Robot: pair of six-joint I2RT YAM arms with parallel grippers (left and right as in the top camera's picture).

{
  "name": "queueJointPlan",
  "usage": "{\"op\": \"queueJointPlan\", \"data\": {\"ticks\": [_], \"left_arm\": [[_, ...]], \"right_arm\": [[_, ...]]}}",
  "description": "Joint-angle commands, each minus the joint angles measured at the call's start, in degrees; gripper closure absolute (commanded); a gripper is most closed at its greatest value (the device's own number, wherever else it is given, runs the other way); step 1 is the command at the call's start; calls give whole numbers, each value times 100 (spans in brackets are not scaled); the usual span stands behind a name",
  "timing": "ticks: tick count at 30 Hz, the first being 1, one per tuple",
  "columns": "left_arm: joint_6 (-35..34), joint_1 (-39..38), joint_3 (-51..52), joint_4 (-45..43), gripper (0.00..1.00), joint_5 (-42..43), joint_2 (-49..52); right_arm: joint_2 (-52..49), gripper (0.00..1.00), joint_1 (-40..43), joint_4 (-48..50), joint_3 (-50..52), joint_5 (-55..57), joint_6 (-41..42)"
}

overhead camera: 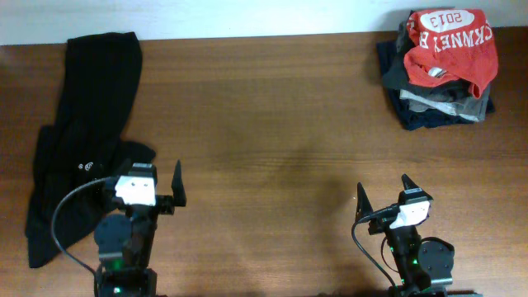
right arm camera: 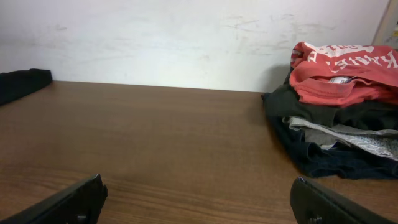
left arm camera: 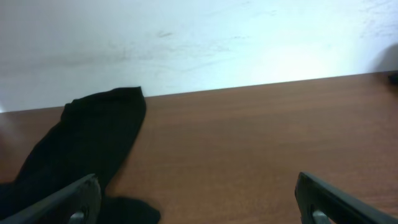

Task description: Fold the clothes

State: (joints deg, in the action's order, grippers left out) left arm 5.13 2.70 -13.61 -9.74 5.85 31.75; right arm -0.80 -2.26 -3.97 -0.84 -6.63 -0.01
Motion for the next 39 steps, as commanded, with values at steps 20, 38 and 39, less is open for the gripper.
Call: {"op": "queueJointPlan", "data": {"ticks": [20,38,39], "left_arm": [[96,509,1309,-37,1,732,-1797],[92,496,1309,1344,1,695,-3110],[92,490,1309,1340,1,699,-3152]], "right_arm": [[61,1,-35,-2,52,92,52],[61,2,-35,-2,52,92,52],[61,1,-35,-2,52,92,52]]}}
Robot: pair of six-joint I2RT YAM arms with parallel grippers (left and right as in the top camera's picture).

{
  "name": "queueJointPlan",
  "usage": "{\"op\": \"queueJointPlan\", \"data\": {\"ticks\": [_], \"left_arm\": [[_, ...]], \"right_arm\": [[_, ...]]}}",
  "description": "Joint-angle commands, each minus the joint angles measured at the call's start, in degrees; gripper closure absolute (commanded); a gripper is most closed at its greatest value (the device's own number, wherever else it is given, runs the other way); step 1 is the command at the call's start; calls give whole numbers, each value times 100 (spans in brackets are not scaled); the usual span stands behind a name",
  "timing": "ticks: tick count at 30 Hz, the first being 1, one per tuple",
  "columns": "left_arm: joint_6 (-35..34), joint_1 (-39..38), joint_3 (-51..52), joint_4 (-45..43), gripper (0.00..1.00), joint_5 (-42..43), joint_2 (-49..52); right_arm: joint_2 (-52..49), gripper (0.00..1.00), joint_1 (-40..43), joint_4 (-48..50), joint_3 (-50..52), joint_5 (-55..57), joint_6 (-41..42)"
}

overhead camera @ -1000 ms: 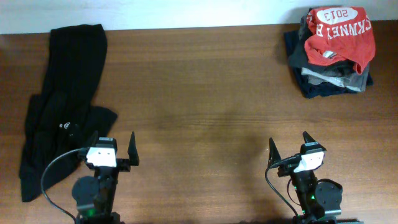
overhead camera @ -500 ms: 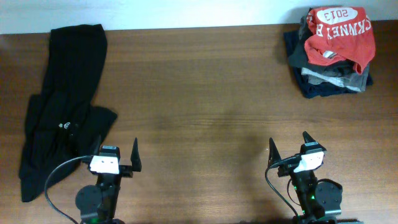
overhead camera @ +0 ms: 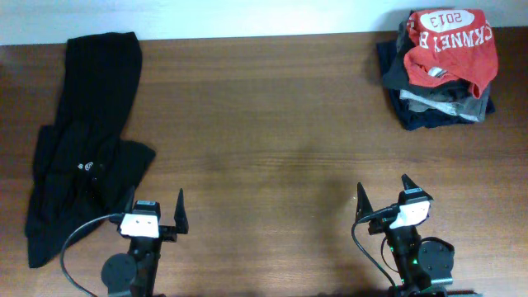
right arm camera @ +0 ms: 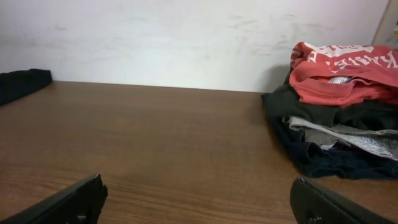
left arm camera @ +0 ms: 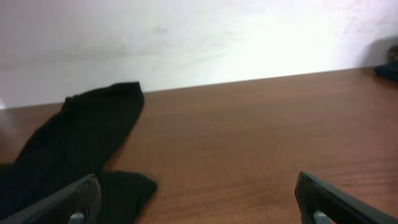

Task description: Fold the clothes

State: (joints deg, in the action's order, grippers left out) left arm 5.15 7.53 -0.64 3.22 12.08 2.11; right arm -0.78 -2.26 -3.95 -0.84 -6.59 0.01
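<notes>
A black garment (overhead camera: 78, 140) lies crumpled along the table's left side, also showing as a black garment (left arm camera: 74, 143) in the left wrist view. A pile of clothes (overhead camera: 441, 70) topped by a red shirt (right arm camera: 345, 71) sits at the far right corner. My left gripper (overhead camera: 157, 216) stands open near the front edge, just right of the black garment's lower part, holding nothing. My right gripper (overhead camera: 384, 198) is open at the front right, well short of the pile, with bare wood between its fingers (right arm camera: 68, 202).
The brown wooden table (overhead camera: 264, 124) stretches between the garment and the pile. A white wall (right arm camera: 186, 37) runs behind the far edge.
My left arm has drawn back toward the front edge and sits lower, still open. The right arm and both sets of clothes are unchanged.
</notes>
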Motion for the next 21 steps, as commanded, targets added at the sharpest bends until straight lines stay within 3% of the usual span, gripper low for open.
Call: {"op": "queueJointPlan", "data": {"ticks": [1,21], "left_arm": [[90,9,13,42,1,85,-184],[92,9,13,33,1,149,-179]], "right_arm": [[59,1,-35,-4,52,87,50],[59,2,-35,-4,52,87,50]]}}
